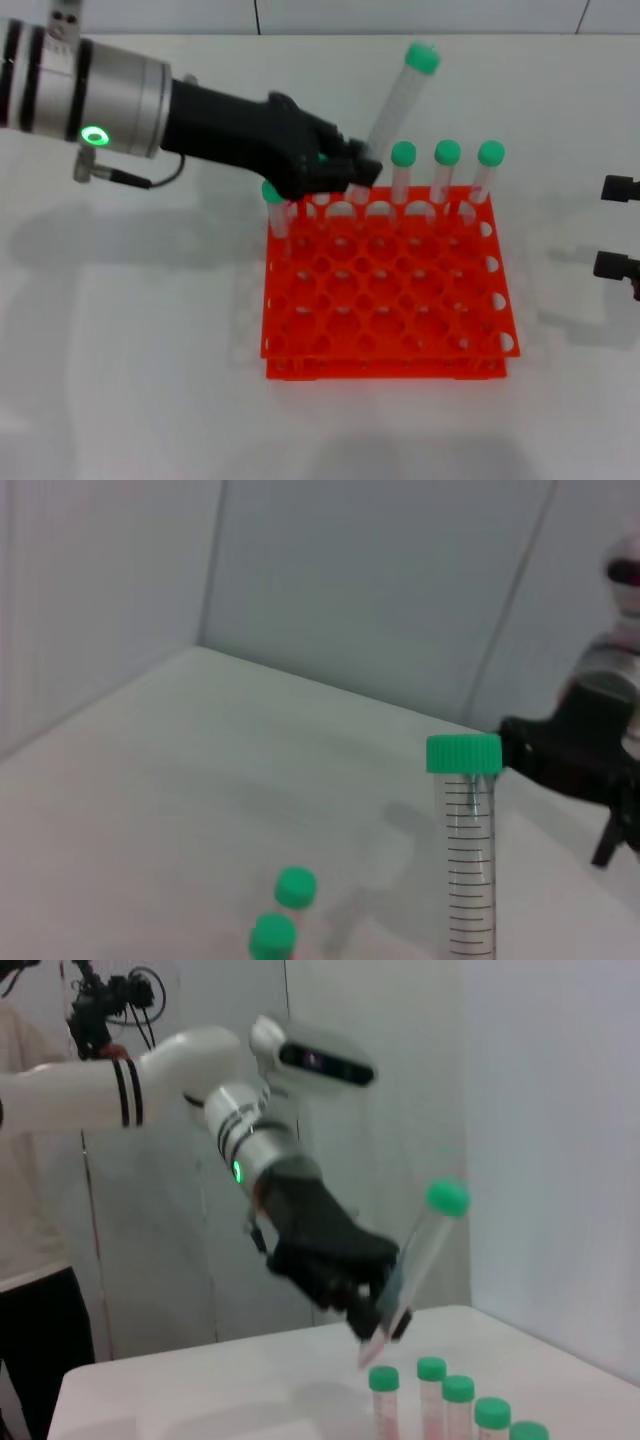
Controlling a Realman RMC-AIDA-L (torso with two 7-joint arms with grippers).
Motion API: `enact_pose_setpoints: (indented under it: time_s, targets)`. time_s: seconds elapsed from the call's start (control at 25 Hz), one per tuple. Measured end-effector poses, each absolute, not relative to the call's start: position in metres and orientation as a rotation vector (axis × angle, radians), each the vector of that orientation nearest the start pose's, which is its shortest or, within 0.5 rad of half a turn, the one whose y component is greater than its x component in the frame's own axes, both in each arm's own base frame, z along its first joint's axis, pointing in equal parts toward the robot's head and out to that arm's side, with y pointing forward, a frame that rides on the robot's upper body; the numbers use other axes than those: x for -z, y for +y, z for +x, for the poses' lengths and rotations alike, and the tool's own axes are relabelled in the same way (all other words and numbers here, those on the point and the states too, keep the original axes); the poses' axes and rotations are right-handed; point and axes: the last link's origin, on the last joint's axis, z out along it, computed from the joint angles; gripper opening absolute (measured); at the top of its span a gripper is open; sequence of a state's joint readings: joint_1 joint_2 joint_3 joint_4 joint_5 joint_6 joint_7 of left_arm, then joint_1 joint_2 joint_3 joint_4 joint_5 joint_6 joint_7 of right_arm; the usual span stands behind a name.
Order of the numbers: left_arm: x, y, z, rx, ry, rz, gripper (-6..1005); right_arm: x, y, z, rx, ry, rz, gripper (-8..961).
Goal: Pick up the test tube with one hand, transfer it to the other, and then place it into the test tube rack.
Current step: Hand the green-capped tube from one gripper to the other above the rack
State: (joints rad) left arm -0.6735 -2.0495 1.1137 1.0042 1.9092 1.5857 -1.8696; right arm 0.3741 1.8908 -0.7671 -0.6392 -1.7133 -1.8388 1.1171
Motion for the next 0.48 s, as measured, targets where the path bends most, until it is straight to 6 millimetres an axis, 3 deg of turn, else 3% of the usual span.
enact_pose_setpoints:
  time_s: [0.28,0.48]
  targets:
    - [0.016,0.361,-0.155,0.469,-0.518,-3.093,191,-0.089,0.288,0.286,-0.904,0.231,-2.712,839]
    - [0.022,0.36,-0.157,0.464,-0.498,-3.096,192,-0.096,0.297,0.279,-0.951,0.342,-2.711,839]
